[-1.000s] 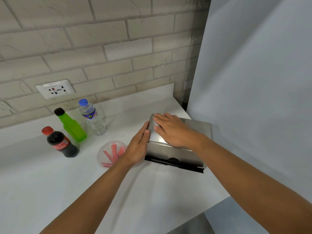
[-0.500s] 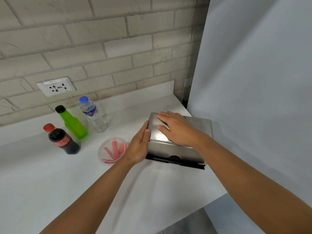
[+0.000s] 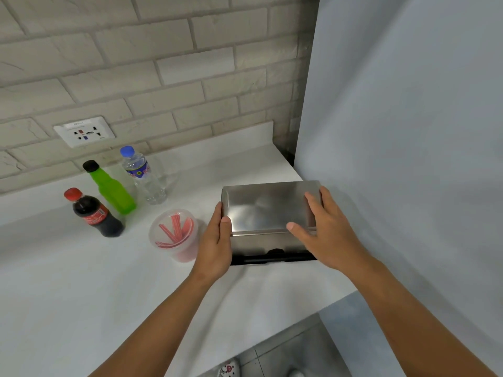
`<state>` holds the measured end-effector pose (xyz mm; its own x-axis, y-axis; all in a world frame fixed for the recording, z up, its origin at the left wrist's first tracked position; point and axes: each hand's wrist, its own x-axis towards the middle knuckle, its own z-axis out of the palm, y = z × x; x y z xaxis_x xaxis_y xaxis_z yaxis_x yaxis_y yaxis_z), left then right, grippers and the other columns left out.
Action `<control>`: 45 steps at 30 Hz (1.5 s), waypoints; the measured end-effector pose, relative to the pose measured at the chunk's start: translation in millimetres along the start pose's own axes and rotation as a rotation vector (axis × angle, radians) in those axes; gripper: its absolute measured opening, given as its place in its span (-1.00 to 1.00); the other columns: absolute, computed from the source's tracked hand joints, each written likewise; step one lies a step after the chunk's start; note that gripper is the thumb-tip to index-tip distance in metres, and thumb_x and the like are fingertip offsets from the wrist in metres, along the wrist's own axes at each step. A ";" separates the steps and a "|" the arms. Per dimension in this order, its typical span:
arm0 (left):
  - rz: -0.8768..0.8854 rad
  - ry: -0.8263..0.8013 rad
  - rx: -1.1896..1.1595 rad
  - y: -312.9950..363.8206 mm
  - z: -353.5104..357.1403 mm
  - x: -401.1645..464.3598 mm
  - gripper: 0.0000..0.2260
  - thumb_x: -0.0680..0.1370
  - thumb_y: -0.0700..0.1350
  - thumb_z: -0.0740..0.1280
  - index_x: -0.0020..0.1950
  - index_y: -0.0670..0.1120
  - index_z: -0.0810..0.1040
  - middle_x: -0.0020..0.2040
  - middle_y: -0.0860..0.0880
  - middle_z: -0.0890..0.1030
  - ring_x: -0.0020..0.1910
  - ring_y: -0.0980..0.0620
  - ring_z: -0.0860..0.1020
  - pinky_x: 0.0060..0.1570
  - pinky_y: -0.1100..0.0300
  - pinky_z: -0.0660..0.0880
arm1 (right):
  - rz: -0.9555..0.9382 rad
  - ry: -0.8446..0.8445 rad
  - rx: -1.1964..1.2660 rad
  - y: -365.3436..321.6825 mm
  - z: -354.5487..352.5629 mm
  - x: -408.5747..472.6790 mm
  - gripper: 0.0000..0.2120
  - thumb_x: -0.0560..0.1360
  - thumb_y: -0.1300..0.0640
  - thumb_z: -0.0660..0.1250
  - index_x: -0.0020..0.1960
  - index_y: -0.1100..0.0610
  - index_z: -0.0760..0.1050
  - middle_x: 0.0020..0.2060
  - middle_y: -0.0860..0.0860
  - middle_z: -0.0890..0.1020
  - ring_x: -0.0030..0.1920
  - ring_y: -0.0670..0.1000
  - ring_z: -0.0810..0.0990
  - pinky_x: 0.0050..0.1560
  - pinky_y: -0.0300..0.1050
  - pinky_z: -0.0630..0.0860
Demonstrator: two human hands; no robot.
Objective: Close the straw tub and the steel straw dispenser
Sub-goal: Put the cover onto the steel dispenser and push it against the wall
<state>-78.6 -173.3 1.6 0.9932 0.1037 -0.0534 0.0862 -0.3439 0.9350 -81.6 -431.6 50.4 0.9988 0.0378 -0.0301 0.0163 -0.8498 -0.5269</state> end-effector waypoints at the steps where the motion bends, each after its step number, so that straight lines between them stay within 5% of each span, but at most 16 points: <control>1: 0.000 0.008 0.001 1.3 1.1 -3.9 -0.53 0.77 0.02 0.06 0.69 -0.01 0.14 0.54 0.26 0.24 0.51 0.33 0.19 0.20 0.76 0.05 | -0.005 -0.011 0.020 2.7 1.7 -3.1 -0.12 0.52 -0.40 0.25 0.67 -0.10 -0.06 0.68 -0.05 -0.15 0.66 0.13 -0.01 0.56 0.13 0.16; 5: -0.005 0.041 0.009 9.3 5.8 -24.1 -0.52 0.78 0.01 0.05 0.71 -0.02 0.12 0.58 0.21 0.24 0.52 0.32 0.18 0.33 0.66 0.05 | -0.087 -0.010 0.045 15.7 5.4 -9.9 -0.08 0.50 -0.41 0.27 0.66 -0.15 -0.12 0.66 -0.14 -0.20 0.66 0.08 -0.03 0.47 -0.04 0.17; 8: 0.010 0.052 0.012 15.1 10.5 -41.8 -0.51 0.78 -0.01 0.06 0.71 0.01 0.07 0.66 0.16 0.18 0.54 0.35 0.16 0.57 0.33 0.04 | -0.161 0.004 0.053 25.6 5.0 -11.8 -0.11 0.52 -0.37 0.30 0.66 -0.14 -0.08 0.66 -0.17 -0.17 0.66 0.06 -0.05 0.39 -0.13 0.10; 11: 0.024 0.033 0.038 17.4 13.5 -53.3 -0.45 0.75 0.01 0.15 0.72 0.05 0.04 0.69 0.11 0.19 0.61 0.16 0.22 0.62 0.04 0.14 | -0.207 0.004 0.058 32.8 4.6 -11.4 -0.13 0.52 -0.37 0.28 0.66 -0.14 -0.07 0.65 -0.19 -0.16 0.66 0.06 -0.06 0.40 -0.11 0.10; 13: 0.040 0.031 0.071 16.8 15.5 -56.7 -0.40 0.73 0.05 0.21 0.72 0.09 0.02 0.68 0.23 0.11 0.59 0.37 0.14 0.62 0.18 0.10 | -0.230 0.001 0.052 36.2 5.5 -9.9 -0.11 0.52 -0.38 0.28 0.66 -0.14 -0.08 0.65 -0.20 -0.17 0.66 0.06 -0.06 0.41 -0.10 0.11; 15: 0.039 0.042 0.092 15.0 19.8 -58.3 -0.36 0.71 0.09 0.23 0.71 0.12 -0.02 0.63 0.31 0.06 0.42 0.68 0.02 0.46 0.53 0.02 | -0.247 -0.006 0.038 39.1 6.1 -8.4 -0.10 0.51 -0.38 0.28 0.66 -0.15 -0.11 0.65 -0.21 -0.18 0.66 0.08 -0.05 0.41 -0.09 0.13; 17: 0.023 0.060 0.102 13.5 24.0 -58.8 -0.34 0.71 0.09 0.23 0.71 0.12 -0.05 0.62 0.33 0.05 0.35 0.75 -0.01 0.29 0.69 -0.01 | -0.256 -0.016 0.023 41.5 6.2 -6.9 -0.08 0.51 -0.39 0.29 0.66 -0.16 -0.14 0.65 -0.19 -0.19 0.66 0.10 -0.04 0.46 -0.02 0.19; 22: 0.014 0.086 0.091 18.5 27.4 -60.0 -0.32 0.70 0.10 0.25 0.71 0.11 -0.06 0.64 0.30 0.06 0.52 0.47 0.04 0.51 0.35 0.05 | -0.293 -0.016 0.046 47.5 6.6 -5.4 -0.09 0.52 -0.36 0.30 0.66 -0.17 -0.14 0.66 -0.17 -0.19 0.66 0.09 -0.03 0.45 -0.06 0.17; 27: 0.067 0.094 0.125 19.1 32.8 -61.2 -0.27 0.67 0.12 0.29 0.71 0.10 -0.06 0.60 0.38 0.03 0.40 0.71 -0.02 0.29 0.72 0.01 | -0.325 0.005 0.049 53.1 4.7 2.5 -0.12 0.53 -0.31 0.32 0.66 -0.14 -0.07 0.66 -0.16 -0.17 0.66 0.06 -0.03 0.45 -0.07 0.17; 37: 0.099 0.153 0.105 14.4 36.2 -35.7 -0.30 0.67 0.03 0.34 0.70 0.06 0.02 0.52 0.48 0.07 0.44 0.66 0.03 0.33 0.68 0.03 | -0.358 0.033 0.063 53.6 6.6 31.0 -0.13 0.49 -0.40 0.19 0.67 -0.08 0.00 0.68 -0.05 -0.08 0.65 0.09 0.02 0.45 -0.08 0.16; 42: 0.101 0.168 0.055 14.0 37.0 -15.9 -0.29 0.67 0.03 0.35 0.71 0.07 0.02 0.59 0.44 0.11 0.54 0.50 0.08 0.40 0.61 0.06 | -0.388 0.042 0.084 53.3 8.0 57.6 -0.15 0.51 -0.36 0.27 0.66 -0.05 0.07 0.68 -0.03 -0.02 0.65 0.09 0.08 0.44 -0.08 0.20; 45: 0.116 0.166 0.053 16.7 36.8 0.1 -0.31 0.67 0.04 0.34 0.68 0.15 0.01 0.50 0.61 0.09 0.53 0.53 0.07 0.38 0.62 0.06 | -0.405 0.049 0.083 53.1 9.5 77.9 -0.15 0.51 -0.30 0.34 0.66 -0.03 0.10 0.68 -0.01 0.01 0.64 0.10 0.11 0.44 -0.04 0.25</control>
<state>-74.2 -213.3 4.4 0.9705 0.2113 0.1158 -0.0194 -0.4104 0.9117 -3.3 -468.8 12.0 0.9133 0.3340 0.2330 0.4069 -0.7260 -0.5544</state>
